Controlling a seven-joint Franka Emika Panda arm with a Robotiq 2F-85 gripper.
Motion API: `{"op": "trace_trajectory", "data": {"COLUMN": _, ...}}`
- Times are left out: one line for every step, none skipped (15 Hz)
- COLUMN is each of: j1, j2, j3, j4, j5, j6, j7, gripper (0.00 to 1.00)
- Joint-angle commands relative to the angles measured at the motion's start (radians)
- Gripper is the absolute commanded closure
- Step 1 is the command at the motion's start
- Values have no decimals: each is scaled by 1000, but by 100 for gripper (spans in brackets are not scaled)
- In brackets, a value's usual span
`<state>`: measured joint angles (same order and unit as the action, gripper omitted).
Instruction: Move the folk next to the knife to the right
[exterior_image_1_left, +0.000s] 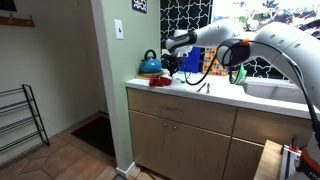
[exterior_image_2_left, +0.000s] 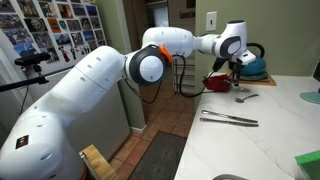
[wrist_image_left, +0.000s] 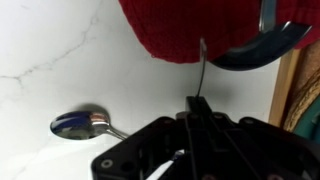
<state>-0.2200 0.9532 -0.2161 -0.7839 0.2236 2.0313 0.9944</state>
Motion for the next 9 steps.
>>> {"op": "trace_trajectory", "data": {"j1": 4, "j2": -53, "j3": 1, "j4": -31, "j5": -2, "j6": -21, "j7": -19, "gripper": 99}}
{"op": "trace_trajectory", "data": {"j1": 3, "j2": -70, "j3": 7, "j4": -43, "j5": 4, "j6": -23, "j7": -30, "gripper": 99}}
{"op": "trace_trajectory", "data": {"j1": 3, "j2": -84, "j3": 12, "j4": -53, "j5": 7, "j6": -23, "j7": -43, "gripper": 99}}
{"op": "trace_trajectory", "data": {"j1": 2, "j2": -89, "j3": 14, "j4": -54, "j5": 9, "j6": -21, "j7": -49, "gripper": 99}}
{"op": "trace_trajectory", "data": {"j1": -1, "j2": -95, "j3": 18, "j4": -56, "j5": 13, "j6": -25, "j7": -53, "gripper": 99}}
{"op": "trace_trajectory", "data": {"j1": -2, "j2": -100, "j3": 23, "j4": -60, "j5": 17, "j6": -30, "j7": -61, "gripper": 99}}
{"op": "trace_trajectory", "data": {"j1": -2, "j2": -106, "j3": 26, "j4": -63, "j5": 19, "j6": -35, "j7": -68, "gripper": 99}}
{"op": "trace_trajectory", "data": {"j1": -1, "j2": -112, "j3": 28, "j4": -67, "j5": 18, "j6": -43, "j7": -71, "gripper": 99}}
{"op": "trace_trajectory", "data": {"j1": -1, "j2": -115, "j3": 31, "j4": -68, "j5": 18, "j6": -49, "j7": -75, "gripper": 99}}
